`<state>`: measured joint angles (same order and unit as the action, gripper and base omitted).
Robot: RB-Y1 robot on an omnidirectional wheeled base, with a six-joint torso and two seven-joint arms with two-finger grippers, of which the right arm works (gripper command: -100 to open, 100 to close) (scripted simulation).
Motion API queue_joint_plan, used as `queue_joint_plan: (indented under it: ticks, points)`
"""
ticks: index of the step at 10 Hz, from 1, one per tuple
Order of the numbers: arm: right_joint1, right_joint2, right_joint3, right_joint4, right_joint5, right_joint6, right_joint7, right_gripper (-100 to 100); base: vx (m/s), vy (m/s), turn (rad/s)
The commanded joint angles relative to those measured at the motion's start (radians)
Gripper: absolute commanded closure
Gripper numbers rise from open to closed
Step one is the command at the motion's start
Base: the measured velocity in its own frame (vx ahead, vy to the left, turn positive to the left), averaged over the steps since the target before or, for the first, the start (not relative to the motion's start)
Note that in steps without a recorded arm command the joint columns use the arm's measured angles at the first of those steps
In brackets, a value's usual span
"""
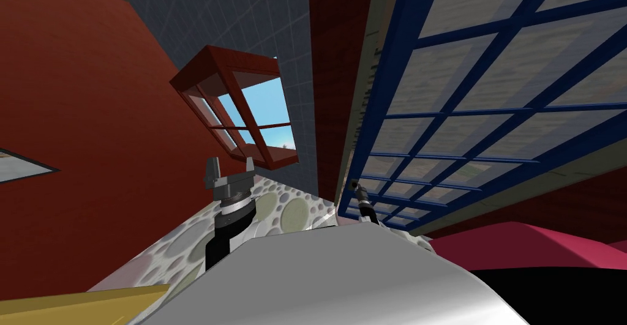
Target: Pull the door open
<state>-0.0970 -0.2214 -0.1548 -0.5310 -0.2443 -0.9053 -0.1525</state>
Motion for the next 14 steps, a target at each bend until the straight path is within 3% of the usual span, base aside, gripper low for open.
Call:
queue_joint_plan:
  ticks: [1, 3, 5, 8, 9, 14]
  points:
    - [0.016, 0.021, 0.012, -0.050, 0.006, 0.021, 0.007, 100, 0.000, 0.000, 0.000]
    - [0.019, 0.016, 0.028, -0.066, -0.025, 0.021, -0.058, 100, -0.040, -0.015, 0.073]
    - [0.019, 0.016, 0.028, -0.066, -0.025, 0.021, -0.076, 100, -0.034, -0.015, 0.033]
    - [0.022, 0.011, 0.043, -0.068, -0.056, 0.021, -0.159, 100, -0.039, -0.004, 0.061]
    - [0.036, -0.004, 0.039, -0.057, -0.075, 0.025, -0.187, -100, -0.045, -0.032, 0.014]
    - [0.035, 0.006, 0.066, -0.068, -0.134, 0.024, -0.313, -100, -0.066, 0.003, 0.049]
